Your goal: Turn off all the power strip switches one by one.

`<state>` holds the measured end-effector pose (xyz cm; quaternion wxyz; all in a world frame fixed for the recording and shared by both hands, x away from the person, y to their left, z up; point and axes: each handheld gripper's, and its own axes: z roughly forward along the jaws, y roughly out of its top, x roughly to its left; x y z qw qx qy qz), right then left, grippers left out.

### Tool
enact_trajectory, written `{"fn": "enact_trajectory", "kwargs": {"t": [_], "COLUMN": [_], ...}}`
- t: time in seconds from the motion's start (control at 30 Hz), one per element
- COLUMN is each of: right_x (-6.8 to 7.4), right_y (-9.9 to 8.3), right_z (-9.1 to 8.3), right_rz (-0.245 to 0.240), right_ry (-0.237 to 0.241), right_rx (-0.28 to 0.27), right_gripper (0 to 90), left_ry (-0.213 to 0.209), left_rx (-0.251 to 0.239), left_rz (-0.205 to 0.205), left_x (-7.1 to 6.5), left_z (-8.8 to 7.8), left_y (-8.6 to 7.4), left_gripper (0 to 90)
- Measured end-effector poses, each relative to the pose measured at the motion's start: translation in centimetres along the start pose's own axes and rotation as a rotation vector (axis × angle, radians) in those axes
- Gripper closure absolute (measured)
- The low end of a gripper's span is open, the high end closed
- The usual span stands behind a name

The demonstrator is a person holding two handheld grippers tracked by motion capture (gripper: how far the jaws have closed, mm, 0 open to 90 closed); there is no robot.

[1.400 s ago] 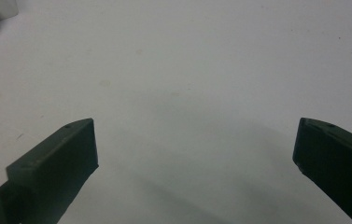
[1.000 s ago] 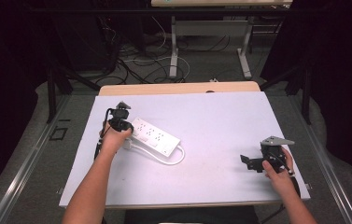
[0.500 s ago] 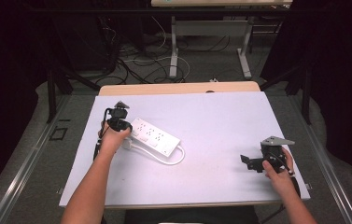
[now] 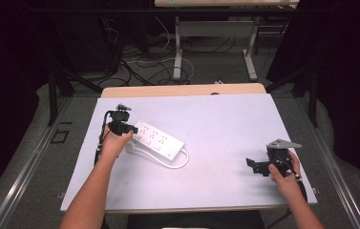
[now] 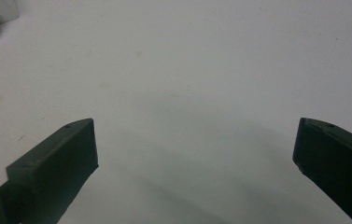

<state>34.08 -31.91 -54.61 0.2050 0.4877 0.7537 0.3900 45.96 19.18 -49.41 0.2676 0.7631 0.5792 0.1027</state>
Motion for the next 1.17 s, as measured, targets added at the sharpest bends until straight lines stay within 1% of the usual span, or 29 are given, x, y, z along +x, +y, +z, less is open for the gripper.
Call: {"fn": "enact_trajectory", "kwargs": {"t": [0.07,0.1,0.13,0.23,0.27,0.33,0.37,0.4,0.47,0.53,0.6,0.63,0.67,0.7,0.77,0.8,0.87,0.93,0.97,1.0,1.03,1.07,1.13,1.17], "right_x": [0.0,0.0,-0.1,-0.1,-0.1,-0.1,-0.1,-0.1,-0.2,-0.2,-0.2,-0.2,-0.1,-0.1,-0.1,-0.1,-0.1,-0.1,-0.1,-0.1,-0.1,-0.1,-0.1,-0.1], "right_y": [0.0,0.0,0.0,0.0,0.0,0.0,0.0,0.0,0.0,0.0,0.0,0.0,0.0,0.0,0.0,0.0,0.1,0.1,0.1,0.1,0.1,0.1,0.0,0.1], "right_z": [0.0,0.0,0.0,-0.1,-0.1,-0.1,-0.1,-0.1,-0.1,-0.1,-0.1,-0.1,-0.2,-0.1,-0.2,-0.1,-0.2,-0.2,-0.2,-0.2,-0.2,-0.3,-0.2,-0.3], "right_rz": [0.0,-0.002,-0.006,-0.006,-0.006,-0.013,-0.013,-0.013,-0.013,-0.014,-0.011,-0.012,-0.004,-0.006,-0.003,-0.012,-0.011,-0.008,-0.005,-0.004,-0.005,-0.005,-0.005,-0.004], "right_ry": [0.001,-0.001,-0.004,-0.004,-0.003,-0.005,-0.006,-0.007,-0.007,-0.007,-0.007,-0.008,-0.005,-0.013,-0.008,-0.008,-0.01,-0.01,-0.008,-0.016,-0.007,-0.012,-0.017,-0.016], "right_rx": [-0.001,-0.001,-0.002,-0.002,-0.002,-0.006,-0.007,-0.007,-0.008,-0.008,-0.009,-0.01,-0.008,-0.014,-0.01,-0.009,-0.003,-0.008,-0.007,-0.014,-0.008,-0.006,-0.016,-0.014], "right_gripper": [0.0,0.0,0.0,0.0,0.0,0.0,0.0,0.0,0.0,0.0,0.0,0.0,0.0,0.0,0.0,0.0,0.0,0.0,0.0,0.0,0.0,0.0,0.0,0.0], "left_ry": [-0.014,-0.017,-0.021,-0.029,-0.032,-0.044,-0.048,-0.049,-0.037,-0.051,-0.06,-0.059,-0.059,-0.061,-0.064,-0.063,-0.078,-0.089,-0.095,-0.099,-0.099,-0.102,-0.102,-0.104], "left_rx": [-0.017,-0.021,-0.031,-0.046,-0.059,-0.061,-0.081,-0.095,-0.118,-0.139,-0.165,-0.186,-0.214,-0.219,-0.236,-0.251,-0.27,-0.283,-0.295,-0.297,-0.303,-0.306,-0.324,-0.332], "left_rz": [-0.001,0.01,0.005,0.014,0.018,0.021,0.018,0.039,0.057,0.06,0.065,0.073,0.066,0.069,0.08,0.092,0.074,0.058,0.054,0.052,0.048,0.044,0.037,0.037], "left_x": [-0.2,-0.2,-0.3,-0.5,-0.6,-0.7,-0.8,-0.8,-1.0,-1.0,-0.9,-0.9,-0.8,-0.8,-0.7,-0.7,-0.7,-0.5,-0.4,-0.3,-0.3,-0.2,0.0,0.1], "left_z": [-0.3,-0.5,-0.6,-1.1,-1.3,-1.7,-1.7,-1.9,-2.2,-2.6,-3.0,-3.2,-3.3,-3.5,-3.8,-4.0,-4.2,-4.5,-4.6,-4.7,-4.7,-4.8,-4.9,-5.0], "left_y": [-0.2,-0.3,-0.4,-0.7,-0.8,-1.1,-1.3,-1.5,-1.9,-2.3,-2.8,-3.1,-3.4,-3.6,-4.0,-4.2,-4.7,-5.3,-5.6,-5.9,-6.2,-6.5,-7.0,-7.2], "left_gripper": [75.5,73.7,72.0,66.3,64.2,60.2,57.8,55.7,50.9,47.2,45.4,44.6,43.7,42.4,39.8,38.2,32.5,31.0,28.4,23.4,19.2,15.6,14.7,12.7]}}
